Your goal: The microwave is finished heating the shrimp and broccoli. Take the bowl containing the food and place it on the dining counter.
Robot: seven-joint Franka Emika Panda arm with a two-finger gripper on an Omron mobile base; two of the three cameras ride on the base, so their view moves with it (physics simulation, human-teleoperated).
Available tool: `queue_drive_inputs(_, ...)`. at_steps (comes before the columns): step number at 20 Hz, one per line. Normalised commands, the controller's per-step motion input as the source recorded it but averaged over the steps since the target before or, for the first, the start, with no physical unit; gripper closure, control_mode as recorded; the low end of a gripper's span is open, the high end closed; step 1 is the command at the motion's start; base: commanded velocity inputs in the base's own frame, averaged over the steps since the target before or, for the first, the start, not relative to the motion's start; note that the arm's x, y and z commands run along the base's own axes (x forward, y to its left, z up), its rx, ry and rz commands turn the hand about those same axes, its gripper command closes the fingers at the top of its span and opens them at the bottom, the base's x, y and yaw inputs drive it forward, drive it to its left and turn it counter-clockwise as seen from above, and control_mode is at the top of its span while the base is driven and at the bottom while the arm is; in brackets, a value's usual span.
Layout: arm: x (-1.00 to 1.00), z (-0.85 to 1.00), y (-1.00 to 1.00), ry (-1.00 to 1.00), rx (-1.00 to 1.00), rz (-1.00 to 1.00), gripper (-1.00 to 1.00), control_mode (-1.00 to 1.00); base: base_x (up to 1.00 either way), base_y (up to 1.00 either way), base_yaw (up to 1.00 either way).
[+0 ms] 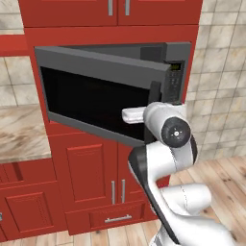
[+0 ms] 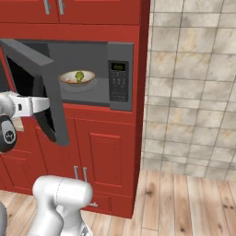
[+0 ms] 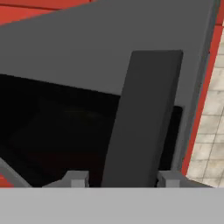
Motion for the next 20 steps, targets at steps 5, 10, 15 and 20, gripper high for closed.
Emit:
queue_drive_inputs(5, -1.0, -0.09, 0.37, -0.06, -0.15, 0.1, -1.0, -1.0, 0.0, 0.0, 0.0)
queue_drive_inputs(10, -1.0, -0.48, 0.05, 0.0, -0.1, 0.09, -1.0, -1.0, 0.0, 0.0, 0.0)
queue_drive_inputs(15, -0.87, -0.08, -0.48, 0.0, 0.06, 0.08, -1.0, -1.0, 0.0, 0.0, 0.0)
queue_drive_inputs(20, -0.13, 0.27, -1.0, 0.03, 0.4, 0.06, -1.0, -1.0, 0.0, 0.0, 0.0)
